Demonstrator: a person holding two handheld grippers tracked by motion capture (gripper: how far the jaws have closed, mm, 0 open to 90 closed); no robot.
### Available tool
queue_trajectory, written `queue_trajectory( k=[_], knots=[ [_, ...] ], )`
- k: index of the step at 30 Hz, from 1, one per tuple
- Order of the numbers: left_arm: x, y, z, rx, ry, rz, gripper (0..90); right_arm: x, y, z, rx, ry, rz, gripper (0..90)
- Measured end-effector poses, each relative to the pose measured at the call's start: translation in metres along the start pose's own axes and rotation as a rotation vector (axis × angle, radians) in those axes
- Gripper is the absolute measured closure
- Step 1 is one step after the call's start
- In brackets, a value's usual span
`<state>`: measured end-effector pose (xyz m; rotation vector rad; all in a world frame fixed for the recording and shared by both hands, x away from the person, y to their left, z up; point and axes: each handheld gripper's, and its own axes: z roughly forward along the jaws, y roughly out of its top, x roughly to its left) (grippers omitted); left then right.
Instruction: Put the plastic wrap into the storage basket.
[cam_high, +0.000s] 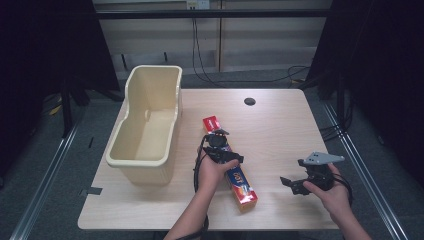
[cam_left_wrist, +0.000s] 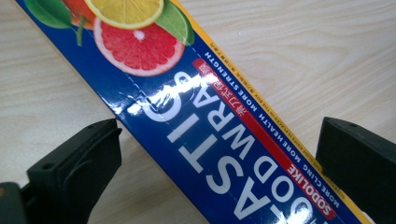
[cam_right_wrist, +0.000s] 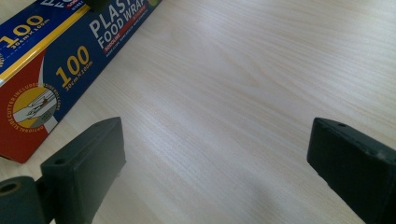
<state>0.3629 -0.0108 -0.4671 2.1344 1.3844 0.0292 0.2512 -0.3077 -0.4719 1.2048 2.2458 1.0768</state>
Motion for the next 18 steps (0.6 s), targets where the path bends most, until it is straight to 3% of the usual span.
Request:
queue_trajectory(
  k=[10,11,18],
  knots=[
    [-0.0009,-0.0006,0.004,0.006,0.018,-0.016,0.3,-0.0009,0.0001,-0.0007,-0.002,0.001,0.006,4.2],
    [-0.0024,-0.0005,0.0046,0.0,0.019,-0.033,0.5,-0.001,0.0001,-0.0009,-0.002,-0.003,0.007,4.2],
    [-0.0017,0.0006,0.003,0.027,0.025,-0.033,4.2,-0.0015,0.0002,-0.0016,-0.005,-0.002,0.019,4.2]
  ],
)
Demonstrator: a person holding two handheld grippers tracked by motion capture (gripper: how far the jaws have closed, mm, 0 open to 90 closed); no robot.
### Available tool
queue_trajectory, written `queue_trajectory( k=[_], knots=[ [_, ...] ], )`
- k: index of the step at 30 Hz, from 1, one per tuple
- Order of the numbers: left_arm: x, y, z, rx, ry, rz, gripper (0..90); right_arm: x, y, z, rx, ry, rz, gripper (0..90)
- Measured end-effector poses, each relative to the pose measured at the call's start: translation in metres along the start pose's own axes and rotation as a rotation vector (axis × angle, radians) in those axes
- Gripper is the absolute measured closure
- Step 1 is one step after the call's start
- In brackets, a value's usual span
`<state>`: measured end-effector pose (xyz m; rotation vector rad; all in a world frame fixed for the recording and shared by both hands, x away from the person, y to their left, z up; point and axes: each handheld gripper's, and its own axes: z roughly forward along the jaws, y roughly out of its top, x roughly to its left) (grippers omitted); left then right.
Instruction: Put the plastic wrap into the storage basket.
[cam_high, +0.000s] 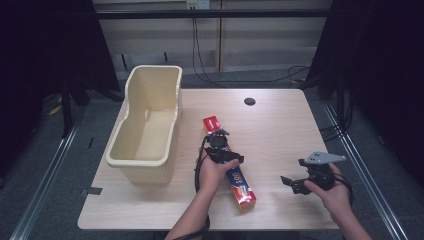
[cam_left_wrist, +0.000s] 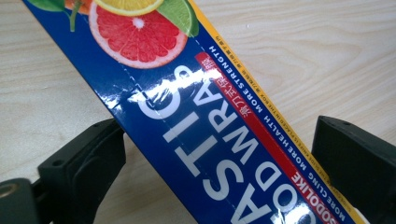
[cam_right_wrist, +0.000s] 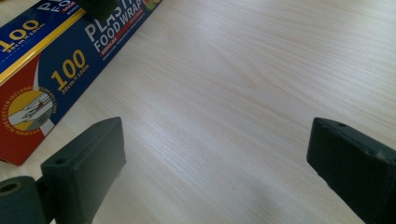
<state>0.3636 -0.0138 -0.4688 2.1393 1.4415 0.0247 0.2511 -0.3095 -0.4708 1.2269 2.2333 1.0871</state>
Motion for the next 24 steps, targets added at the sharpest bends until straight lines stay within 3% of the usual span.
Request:
queue_trajectory(
  k=[6,16,24],
  knots=[
    [0.006,0.001,-0.006,0.04,-0.014,0.019,9.9,-0.001,-0.001,0.0,-0.002,-0.002,0.0,4.2],
    [0.011,0.004,-0.016,0.072,0.019,0.075,21.2,-0.001,0.0,0.0,-0.006,-0.002,0.006,4.3],
    [0.016,0.008,-0.02,0.089,0.032,0.08,27.4,-0.001,0.001,-0.001,-0.016,-0.007,0.008,4.5]
  ],
)
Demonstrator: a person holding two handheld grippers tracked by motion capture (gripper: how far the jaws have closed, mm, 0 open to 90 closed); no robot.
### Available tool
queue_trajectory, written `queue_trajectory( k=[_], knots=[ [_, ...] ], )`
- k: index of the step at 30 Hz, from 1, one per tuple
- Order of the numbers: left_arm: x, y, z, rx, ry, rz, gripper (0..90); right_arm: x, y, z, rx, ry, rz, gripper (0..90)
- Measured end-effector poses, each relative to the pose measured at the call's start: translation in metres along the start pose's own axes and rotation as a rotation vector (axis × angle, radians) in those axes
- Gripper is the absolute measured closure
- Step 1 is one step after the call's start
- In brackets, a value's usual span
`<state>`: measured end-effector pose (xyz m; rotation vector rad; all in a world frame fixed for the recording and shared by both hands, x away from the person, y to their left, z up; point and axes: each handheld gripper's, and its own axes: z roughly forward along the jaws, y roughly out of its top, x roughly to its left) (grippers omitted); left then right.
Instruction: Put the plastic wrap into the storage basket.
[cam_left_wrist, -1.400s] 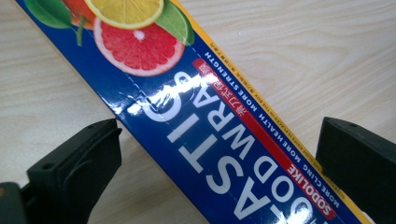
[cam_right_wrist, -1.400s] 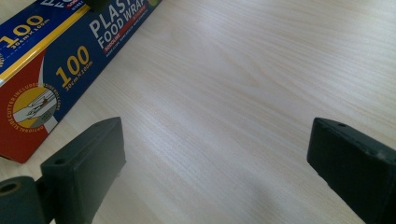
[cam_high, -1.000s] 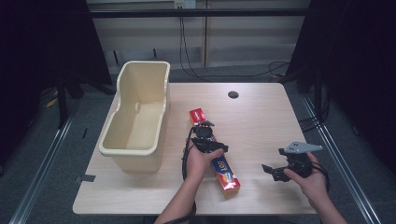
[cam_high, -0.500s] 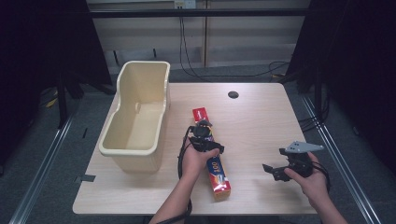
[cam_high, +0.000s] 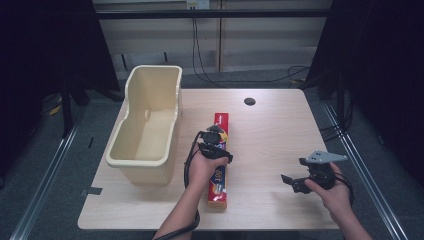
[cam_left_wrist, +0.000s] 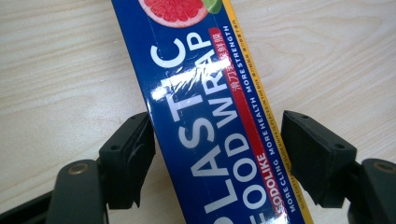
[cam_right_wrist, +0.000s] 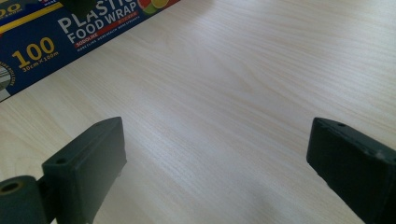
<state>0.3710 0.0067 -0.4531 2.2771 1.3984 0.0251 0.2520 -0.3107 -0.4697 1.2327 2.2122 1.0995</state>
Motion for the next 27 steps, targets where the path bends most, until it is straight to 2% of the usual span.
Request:
queue_trajectory(
  k=[3,4,5,7,10,12,15,16,18,19,21,24,25,27],
  knots=[
    [-0.001,0.002,0.0,0.014,0.01,0.004,27.2,0.0,0.0,0.0,0.002,0.0,0.001,4.5],
    [-0.002,0.003,0.001,0.011,0.01,-0.008,27.2,0.0,0.0,0.0,0.002,0.002,0.001,4.5],
    [-0.002,0.004,0.0,0.023,0.014,-0.001,27.3,0.0,0.0,0.0,0.001,0.002,0.001,4.6],
    [-0.002,0.005,0.001,0.016,0.022,-0.004,27.5,0.0,0.0,0.0,0.001,0.003,0.002,4.6],
    [-0.002,0.008,0.002,0.026,0.029,-0.018,28.2,0.0,0.0,0.0,-0.002,0.001,0.002,4.6],
    [-0.003,0.009,0.002,0.018,0.036,-0.019,28.5,0.0,0.0,0.0,0.0,0.003,0.007,4.6],
    [-0.003,0.01,0.003,0.007,0.042,-0.047,29.4,0.0,0.0,0.0,-0.001,0.002,0.004,4.6],
    [-0.002,0.011,0.003,0.01,0.046,-0.037,29.3,0.0,0.0,0.0,-0.001,0.002,0.003,4.6],
    [-0.002,0.011,0.005,-0.01,0.053,-0.042,29.6,0.0,0.0,0.0,-0.001,0.001,0.002,4.6],
    [-0.003,0.011,0.006,-0.021,0.05,-0.059,29.5,0.0,0.001,0.0,-0.001,0.0,0.003,4.6],
    [-0.002,0.012,0.006,-0.021,0.054,-0.055,29.7,0.0,0.001,0.0,-0.002,-0.002,0.003,4.6],
    [-0.001,0.013,0.006,-0.033,0.051,-0.072,30.1,0.0,0.001,0.0,0.001,-0.002,0.003,4.6],
    [-0.002,0.013,0.007,-0.041,0.05,-0.09,30.2,0.0,0.001,0.0,0.001,0.0,0.001,4.7],
    [-0.001,0.014,0.008,-0.039,0.054,-0.085,30.2,0.001,0.001,0.0,-0.001,-0.001,0.001,4.7]
  ],
)
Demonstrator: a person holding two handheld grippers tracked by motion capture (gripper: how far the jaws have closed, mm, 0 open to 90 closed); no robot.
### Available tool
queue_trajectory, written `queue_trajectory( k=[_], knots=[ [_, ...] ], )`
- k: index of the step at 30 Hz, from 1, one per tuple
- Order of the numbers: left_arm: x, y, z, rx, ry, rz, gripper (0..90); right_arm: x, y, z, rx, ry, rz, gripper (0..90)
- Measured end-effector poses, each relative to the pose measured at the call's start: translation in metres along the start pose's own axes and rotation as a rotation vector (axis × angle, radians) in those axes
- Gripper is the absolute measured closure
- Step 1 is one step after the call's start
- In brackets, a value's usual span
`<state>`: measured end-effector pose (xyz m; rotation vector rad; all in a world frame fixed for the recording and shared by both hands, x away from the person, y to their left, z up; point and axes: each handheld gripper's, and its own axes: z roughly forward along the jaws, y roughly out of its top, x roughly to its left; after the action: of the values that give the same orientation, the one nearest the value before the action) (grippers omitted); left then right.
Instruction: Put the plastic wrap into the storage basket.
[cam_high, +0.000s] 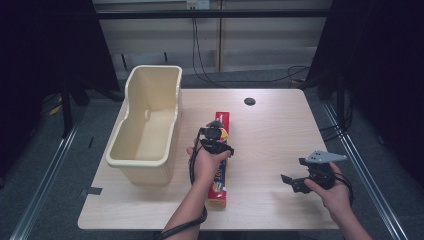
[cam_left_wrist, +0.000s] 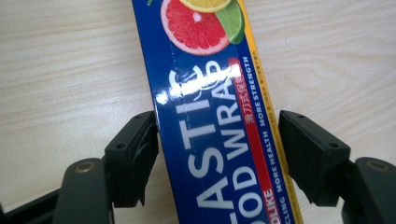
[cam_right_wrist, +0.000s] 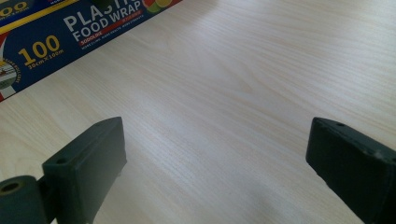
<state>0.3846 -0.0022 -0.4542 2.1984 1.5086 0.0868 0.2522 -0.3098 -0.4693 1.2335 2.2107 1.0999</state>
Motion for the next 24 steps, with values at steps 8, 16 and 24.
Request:
queue_trajectory(
  k=[8,16,24],
  knots=[
    [-0.0029,0.0045,0.0064,0.007,0.034,-0.018,30.7,-0.0001,0.0005,0.0,-0.001,-0.001,-0.001,4.8],
    [-0.002,0.0057,0.0037,0.037,0.035,-0.059,35.2,-0.0001,0.0006,-0.0008,-0.003,-0.002,0.002,4.9],
    [-0.0037,0.0053,-0.0011,0.089,0.047,-0.013,39.5,0.0004,0.0011,-0.0009,-0.004,-0.004,0.0,4.9]
  ],
)
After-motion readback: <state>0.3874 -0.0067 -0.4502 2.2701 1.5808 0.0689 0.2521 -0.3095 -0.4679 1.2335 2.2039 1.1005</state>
